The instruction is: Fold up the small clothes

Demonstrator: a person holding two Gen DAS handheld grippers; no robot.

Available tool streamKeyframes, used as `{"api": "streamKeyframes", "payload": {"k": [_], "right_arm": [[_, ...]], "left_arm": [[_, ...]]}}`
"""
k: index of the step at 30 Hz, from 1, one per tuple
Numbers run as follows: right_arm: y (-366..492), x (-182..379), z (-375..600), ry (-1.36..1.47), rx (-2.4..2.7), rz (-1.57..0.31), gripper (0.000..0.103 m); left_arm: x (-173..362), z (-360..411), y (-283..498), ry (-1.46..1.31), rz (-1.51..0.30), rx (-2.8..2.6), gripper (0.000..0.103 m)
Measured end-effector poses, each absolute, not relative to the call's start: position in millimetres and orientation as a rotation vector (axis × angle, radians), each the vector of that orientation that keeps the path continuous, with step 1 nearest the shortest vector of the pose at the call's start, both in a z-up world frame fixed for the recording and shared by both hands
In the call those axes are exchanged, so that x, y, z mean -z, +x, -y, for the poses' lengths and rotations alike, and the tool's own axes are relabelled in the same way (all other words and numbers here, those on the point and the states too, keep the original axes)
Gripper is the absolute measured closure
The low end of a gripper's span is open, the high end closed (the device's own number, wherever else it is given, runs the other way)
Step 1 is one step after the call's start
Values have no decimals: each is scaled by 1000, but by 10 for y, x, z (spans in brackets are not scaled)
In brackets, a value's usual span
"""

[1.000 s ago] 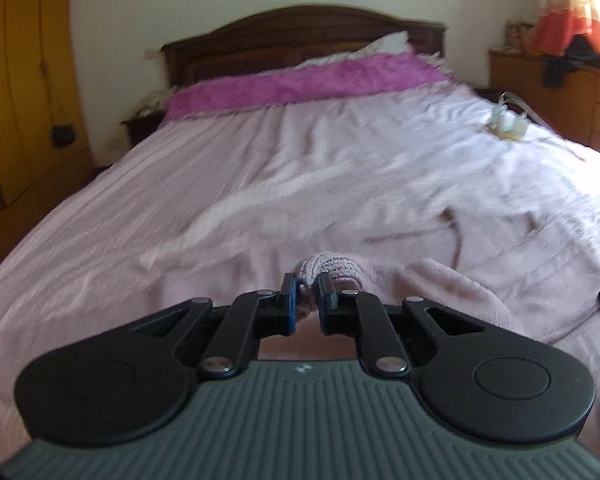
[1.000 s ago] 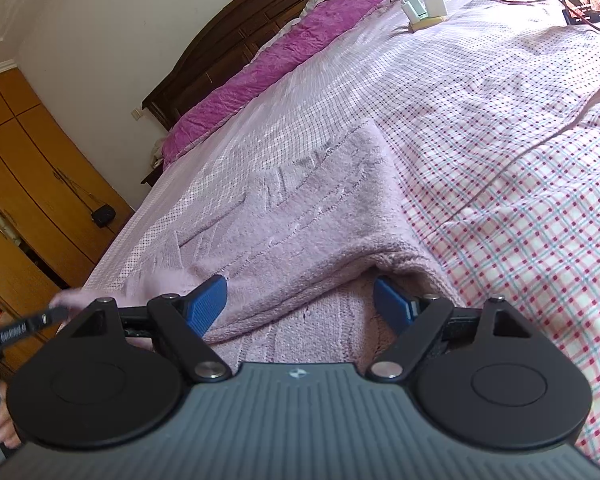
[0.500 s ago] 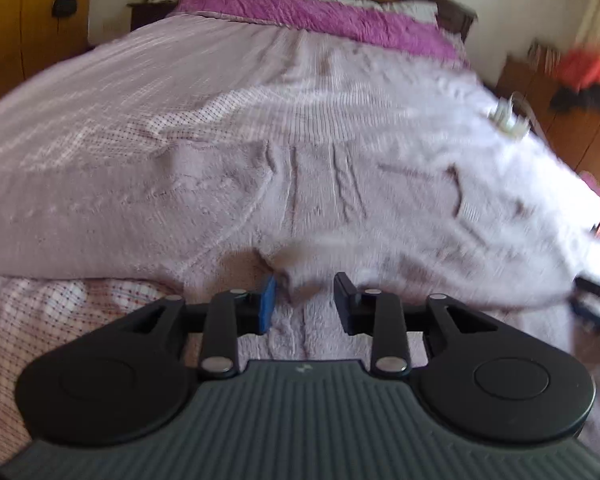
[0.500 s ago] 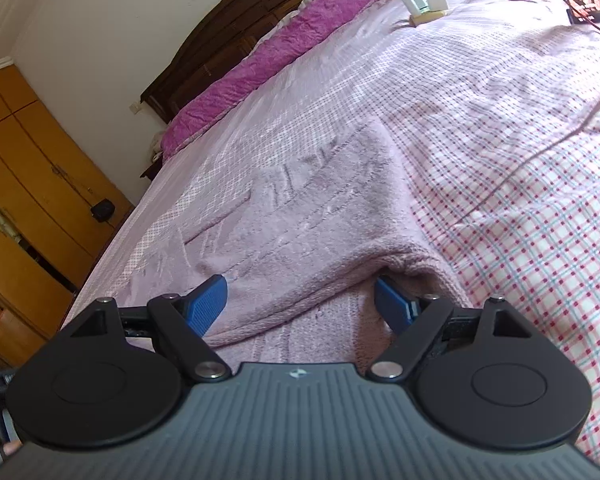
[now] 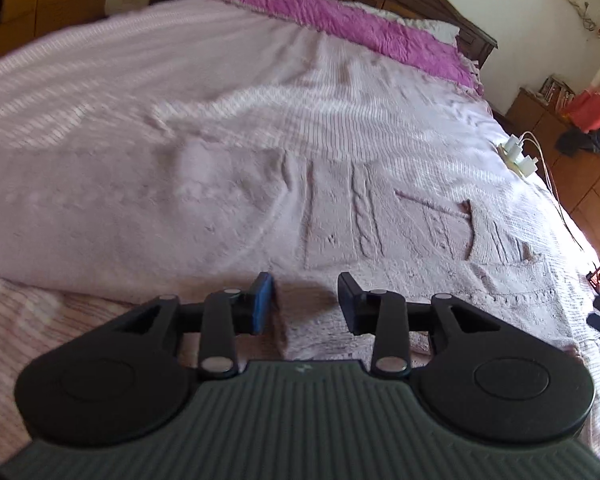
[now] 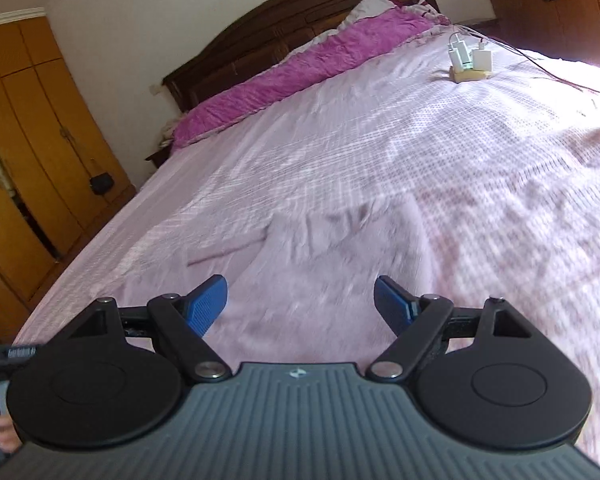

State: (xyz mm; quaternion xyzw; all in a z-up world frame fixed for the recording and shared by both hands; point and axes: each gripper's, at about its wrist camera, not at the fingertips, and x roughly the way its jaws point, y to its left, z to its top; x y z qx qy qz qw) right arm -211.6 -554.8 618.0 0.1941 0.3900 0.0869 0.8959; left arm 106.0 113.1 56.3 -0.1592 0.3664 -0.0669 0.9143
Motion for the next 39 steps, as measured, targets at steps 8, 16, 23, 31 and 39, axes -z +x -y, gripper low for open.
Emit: {"api": "streamKeyframes", "payload": {"k": [8,16,23,31,39], "right_arm": [[-1383,-5790,5566,417,-126,-908,19],[-1101,-5545,5355,357,-85,-959,25],[-998,-5466,5153,144,22,-980,72],[-1268,-5754,5379,234,18,-801,96],[-1181,-5738,5461,229,56,-735,96]], "left_arm": [[-482,-1071,1169,-338,-772,92,65],[-479,-916,1155,-246,-754,82,66],[-451,-823,1176,-218,-736,99,81],[-748,-679,966,-111,-558,110,86],[-914,-436,1283,33,-476,98,82]]}}
